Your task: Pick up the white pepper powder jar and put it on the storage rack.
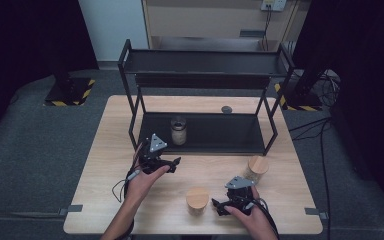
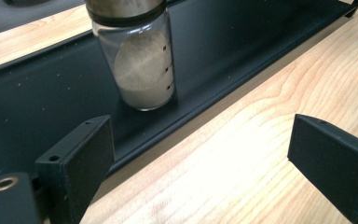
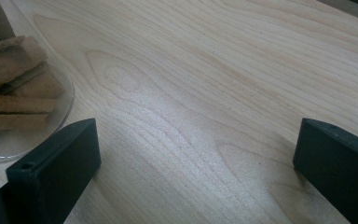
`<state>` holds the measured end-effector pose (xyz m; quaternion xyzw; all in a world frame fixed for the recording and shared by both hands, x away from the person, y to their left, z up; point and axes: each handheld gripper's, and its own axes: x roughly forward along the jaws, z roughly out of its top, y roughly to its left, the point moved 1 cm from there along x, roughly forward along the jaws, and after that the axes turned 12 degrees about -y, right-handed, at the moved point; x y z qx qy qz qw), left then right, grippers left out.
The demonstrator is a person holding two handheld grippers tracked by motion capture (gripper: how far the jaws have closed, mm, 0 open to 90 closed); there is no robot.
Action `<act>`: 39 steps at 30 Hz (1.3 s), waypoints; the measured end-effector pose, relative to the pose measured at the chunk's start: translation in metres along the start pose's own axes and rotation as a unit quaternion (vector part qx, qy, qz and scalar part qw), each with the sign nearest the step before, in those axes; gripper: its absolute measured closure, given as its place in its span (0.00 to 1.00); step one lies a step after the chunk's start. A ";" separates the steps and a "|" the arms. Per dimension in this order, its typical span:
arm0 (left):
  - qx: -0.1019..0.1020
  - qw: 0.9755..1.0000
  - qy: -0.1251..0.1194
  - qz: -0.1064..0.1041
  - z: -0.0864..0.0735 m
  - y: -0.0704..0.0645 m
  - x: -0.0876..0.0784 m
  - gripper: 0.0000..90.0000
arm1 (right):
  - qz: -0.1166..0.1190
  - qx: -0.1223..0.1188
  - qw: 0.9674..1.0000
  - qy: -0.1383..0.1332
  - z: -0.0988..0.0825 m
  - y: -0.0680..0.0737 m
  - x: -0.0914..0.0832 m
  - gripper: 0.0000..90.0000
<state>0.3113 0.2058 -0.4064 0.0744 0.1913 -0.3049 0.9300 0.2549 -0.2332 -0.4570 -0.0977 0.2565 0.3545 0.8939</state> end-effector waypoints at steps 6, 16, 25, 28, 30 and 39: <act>-0.003 1.000 0.003 0.000 -0.006 0.000 -0.011 0.06 | 0.001 0.000 1.000 0.000 0.000 0.000 0.000 0.00; -0.014 1.000 0.006 0.010 -0.019 0.006 -0.033 0.06 | 0.001 0.001 1.000 0.000 0.000 0.000 0.000 0.00; -0.027 0.999 0.009 0.020 -0.034 0.010 -0.050 0.06 | 0.001 0.000 1.000 0.000 0.000 0.000 0.000 0.00; -0.032 0.999 0.013 0.022 -0.039 0.013 -0.055 0.05 | 0.001 0.000 1.000 0.000 0.000 0.000 0.000 0.00; -0.033 0.999 0.016 0.025 -0.042 0.014 -0.058 0.05 | 0.001 0.000 1.000 0.000 0.000 0.000 0.000 0.00; -0.038 0.998 0.016 0.038 -0.050 0.015 -0.073 0.02 | 0.001 0.000 1.000 0.000 0.000 0.000 0.000 0.00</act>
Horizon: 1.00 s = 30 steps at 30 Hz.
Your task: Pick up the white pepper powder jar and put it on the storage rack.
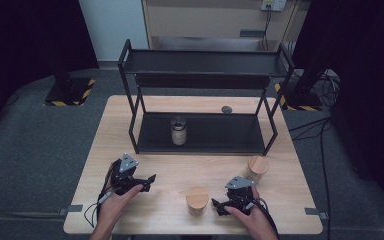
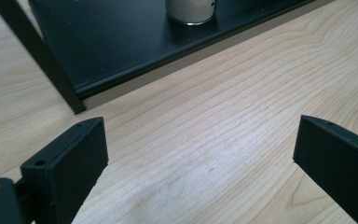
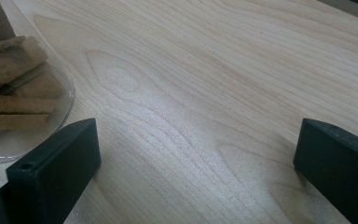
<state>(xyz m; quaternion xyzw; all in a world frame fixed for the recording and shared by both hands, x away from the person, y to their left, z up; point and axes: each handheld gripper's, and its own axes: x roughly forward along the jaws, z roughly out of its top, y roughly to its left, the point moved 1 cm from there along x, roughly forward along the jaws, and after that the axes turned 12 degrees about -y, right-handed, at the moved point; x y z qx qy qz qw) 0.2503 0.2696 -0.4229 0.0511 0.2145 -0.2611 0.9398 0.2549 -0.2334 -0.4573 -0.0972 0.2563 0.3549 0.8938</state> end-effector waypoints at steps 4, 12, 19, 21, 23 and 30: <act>-0.004 1.000 0.001 0.006 -0.004 0.001 -0.006 0.02 | 0.000 0.000 1.000 0.000 0.000 0.000 0.000 0.00; -0.009 1.000 0.009 0.025 -0.013 0.003 -0.018 0.03 | 0.000 0.000 1.000 0.000 0.000 0.000 0.000 0.00; -0.016 0.998 0.033 0.044 -0.019 0.002 -0.019 0.03 | 0.000 0.000 1.000 0.000 0.000 0.000 0.000 0.00; -0.019 0.998 0.034 0.049 -0.021 0.002 -0.019 0.02 | 0.000 0.000 1.000 0.000 0.000 0.000 0.000 0.00; -0.023 0.998 0.033 0.051 -0.024 0.003 -0.018 0.02 | 0.000 0.000 1.000 0.000 0.000 0.000 0.000 0.00; -0.026 0.997 0.034 0.057 -0.032 0.002 -0.016 0.02 | 0.001 0.000 1.000 0.000 0.000 0.000 0.000 0.00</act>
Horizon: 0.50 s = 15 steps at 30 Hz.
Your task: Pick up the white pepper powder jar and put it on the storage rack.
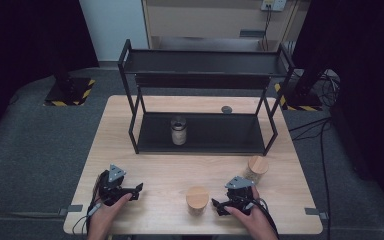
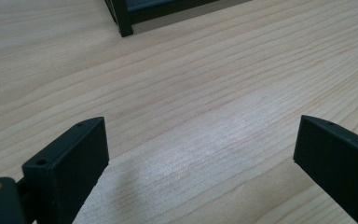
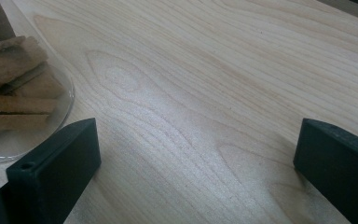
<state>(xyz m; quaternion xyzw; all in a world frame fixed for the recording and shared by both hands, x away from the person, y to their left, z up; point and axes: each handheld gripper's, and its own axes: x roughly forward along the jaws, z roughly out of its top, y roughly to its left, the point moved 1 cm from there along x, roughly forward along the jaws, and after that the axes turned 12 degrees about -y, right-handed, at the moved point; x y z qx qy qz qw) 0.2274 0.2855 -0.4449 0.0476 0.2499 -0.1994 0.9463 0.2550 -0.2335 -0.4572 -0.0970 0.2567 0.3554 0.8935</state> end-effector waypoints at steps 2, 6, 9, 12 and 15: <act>0.004 1.000 0.003 0.004 -0.002 -0.001 0.001 0.02 | 0.000 0.000 1.000 0.000 0.000 0.000 0.000 0.00; 0.005 1.000 -0.001 0.010 -0.007 -0.002 0.003 0.02 | 0.000 0.000 1.000 0.000 0.000 0.000 0.000 0.00; -0.003 1.000 0.008 0.013 -0.008 -0.001 0.007 0.02 | 0.000 0.000 1.000 0.000 0.000 0.000 0.000 0.00; -0.003 1.000 0.009 0.018 -0.007 -0.001 0.008 0.03 | 0.000 0.000 1.000 0.000 0.000 0.000 0.000 0.00; -0.002 0.999 0.031 0.018 -0.002 -0.001 0.013 0.01 | 0.000 0.000 1.000 0.000 0.000 0.000 0.000 0.00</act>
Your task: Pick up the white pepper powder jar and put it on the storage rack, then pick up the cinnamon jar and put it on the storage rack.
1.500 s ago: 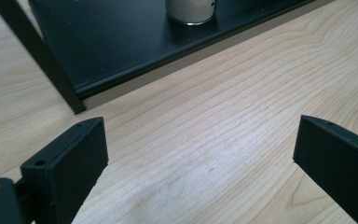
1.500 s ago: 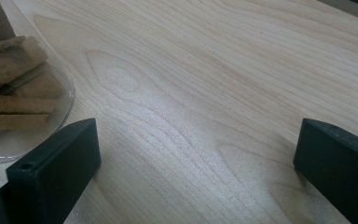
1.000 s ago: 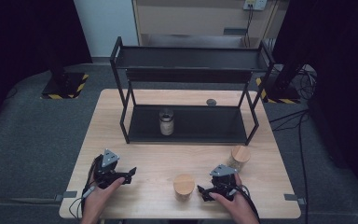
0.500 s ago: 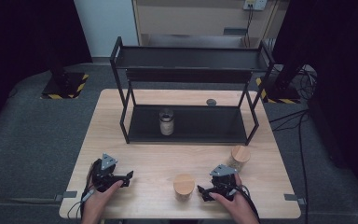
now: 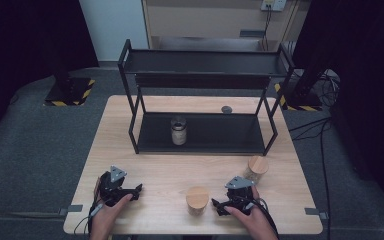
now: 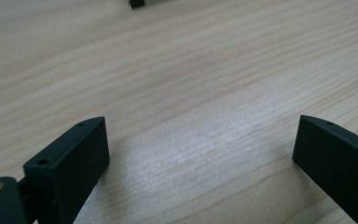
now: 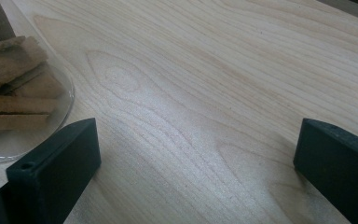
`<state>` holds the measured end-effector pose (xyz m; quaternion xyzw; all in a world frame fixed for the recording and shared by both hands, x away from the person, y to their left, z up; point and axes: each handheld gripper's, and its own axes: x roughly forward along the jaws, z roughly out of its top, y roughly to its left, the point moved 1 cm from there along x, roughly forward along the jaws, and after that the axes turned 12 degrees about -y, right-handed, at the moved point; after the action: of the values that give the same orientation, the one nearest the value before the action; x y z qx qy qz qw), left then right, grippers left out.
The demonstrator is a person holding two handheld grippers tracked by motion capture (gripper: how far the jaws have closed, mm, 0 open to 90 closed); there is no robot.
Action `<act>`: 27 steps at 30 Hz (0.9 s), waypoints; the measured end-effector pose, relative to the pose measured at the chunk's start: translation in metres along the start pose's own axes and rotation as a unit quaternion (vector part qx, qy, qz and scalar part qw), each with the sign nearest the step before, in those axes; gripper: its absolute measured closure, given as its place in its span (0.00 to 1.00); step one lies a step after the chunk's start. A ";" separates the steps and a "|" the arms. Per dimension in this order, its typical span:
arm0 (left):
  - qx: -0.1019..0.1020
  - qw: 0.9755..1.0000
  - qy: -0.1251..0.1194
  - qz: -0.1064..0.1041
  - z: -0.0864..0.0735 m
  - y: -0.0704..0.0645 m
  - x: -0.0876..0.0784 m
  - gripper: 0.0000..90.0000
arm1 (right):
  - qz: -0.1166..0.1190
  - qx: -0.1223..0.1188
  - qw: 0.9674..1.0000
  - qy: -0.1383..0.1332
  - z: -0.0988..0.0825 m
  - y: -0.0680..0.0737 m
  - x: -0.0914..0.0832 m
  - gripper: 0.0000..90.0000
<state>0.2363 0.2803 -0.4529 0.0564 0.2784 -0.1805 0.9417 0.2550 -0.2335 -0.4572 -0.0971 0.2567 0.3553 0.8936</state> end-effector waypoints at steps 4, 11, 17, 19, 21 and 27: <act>0.001 1.000 0.001 -0.005 0.000 0.002 0.001 0.00 | 0.000 0.000 1.000 0.000 0.000 0.000 0.000 0.00; -0.002 1.000 0.001 0.000 0.001 0.000 0.001 0.00 | 0.000 0.001 1.000 0.001 0.000 0.000 0.000 0.00; -0.002 1.000 0.001 0.000 0.001 0.000 0.001 0.00 | -0.002 0.001 1.000 0.001 0.001 0.001 0.000 0.00; -0.002 1.000 0.001 0.000 0.001 0.000 0.001 0.00 | -0.002 0.004 1.000 0.000 0.001 0.001 0.000 0.01; -0.002 1.000 0.001 0.000 0.001 0.000 0.001 0.00 | -0.002 0.004 1.000 0.000 0.001 0.001 0.000 0.02; -0.002 1.000 0.001 0.000 0.001 0.000 0.001 0.00 | 0.007 0.008 1.000 -0.008 0.001 0.004 -0.004 0.03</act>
<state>0.2375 0.2796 -0.4530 0.0545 0.2795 -0.1796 0.9416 0.2499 -0.2322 -0.4547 -0.0852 0.2529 0.3599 0.8940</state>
